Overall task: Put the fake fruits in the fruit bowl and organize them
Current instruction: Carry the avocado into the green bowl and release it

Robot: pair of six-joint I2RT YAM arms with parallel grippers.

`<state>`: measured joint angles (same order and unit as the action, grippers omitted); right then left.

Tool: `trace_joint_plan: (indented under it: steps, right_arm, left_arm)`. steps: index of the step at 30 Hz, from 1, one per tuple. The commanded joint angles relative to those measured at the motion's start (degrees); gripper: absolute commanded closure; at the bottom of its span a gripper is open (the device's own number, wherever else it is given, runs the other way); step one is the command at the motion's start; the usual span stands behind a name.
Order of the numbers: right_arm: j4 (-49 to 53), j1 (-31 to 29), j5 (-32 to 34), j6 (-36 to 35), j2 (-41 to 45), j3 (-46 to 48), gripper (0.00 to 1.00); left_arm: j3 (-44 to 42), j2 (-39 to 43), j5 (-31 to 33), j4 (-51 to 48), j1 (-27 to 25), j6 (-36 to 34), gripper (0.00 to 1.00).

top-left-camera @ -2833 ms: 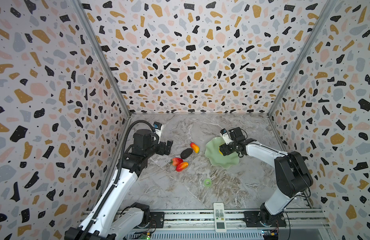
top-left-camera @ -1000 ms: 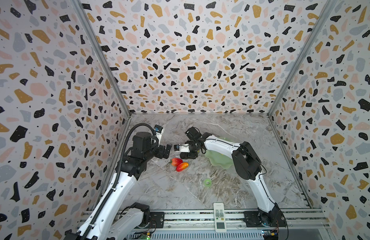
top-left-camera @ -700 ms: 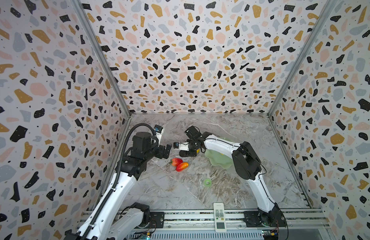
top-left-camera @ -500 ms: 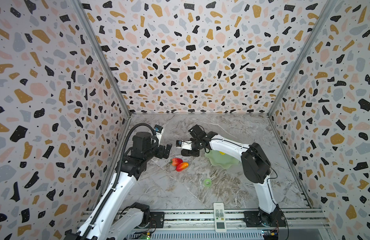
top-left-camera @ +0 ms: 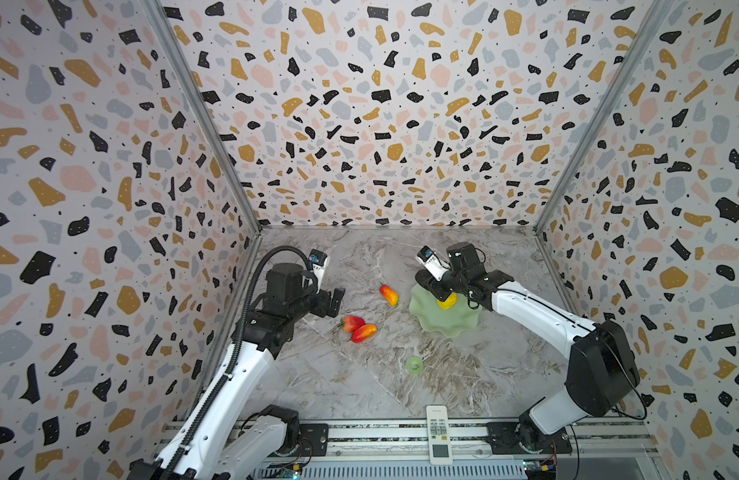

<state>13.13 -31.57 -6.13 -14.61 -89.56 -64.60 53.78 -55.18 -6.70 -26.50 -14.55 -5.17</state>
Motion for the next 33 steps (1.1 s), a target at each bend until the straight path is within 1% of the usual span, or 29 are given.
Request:
trace_joint_plan:
  steps: [1, 11, 20, 25, 29, 33]
  right_arm:
    - [-2.68, -0.42, 1.49, 4.88, 0.91, 2.19, 0.64]
    - [-5.37, -0.64, 3.33, 7.82, -4.85, 3.77, 0.65]
    - [-5.95, -2.33, 6.97, 8.15, -6.99, 4.92, 0.61]
    - [-5.79, -3.27, 9.09, 7.87, -8.37, 5.07, 0.55]
    - [-5.74, -3.59, 9.56, 7.66, -8.27, 5.1, 0.49]
    - [-5.45, -3.76, 9.92, 7.41, -7.58, 4.66, 0.46]
  left_arm:
    - [0.68, -0.3, -0.86, 2.22, -0.26, -0.14, 0.0]
    - [0.21, 1.35, -0.23, 1.41, -0.31, 0.07, 0.0]
    - [0.45, 0.68, -0.51, 1.58, -0.27, 0.08, 0.0]
    - [0.45, 0.68, -0.54, 1.55, -0.31, 0.15, 0.0]
    - [0.4, 0.81, -0.49, 1.54, -0.31, 0.15, 0.01]
    - [0.45, 0.77, -0.57, 1.63, -0.31, 0.13, 0.0]
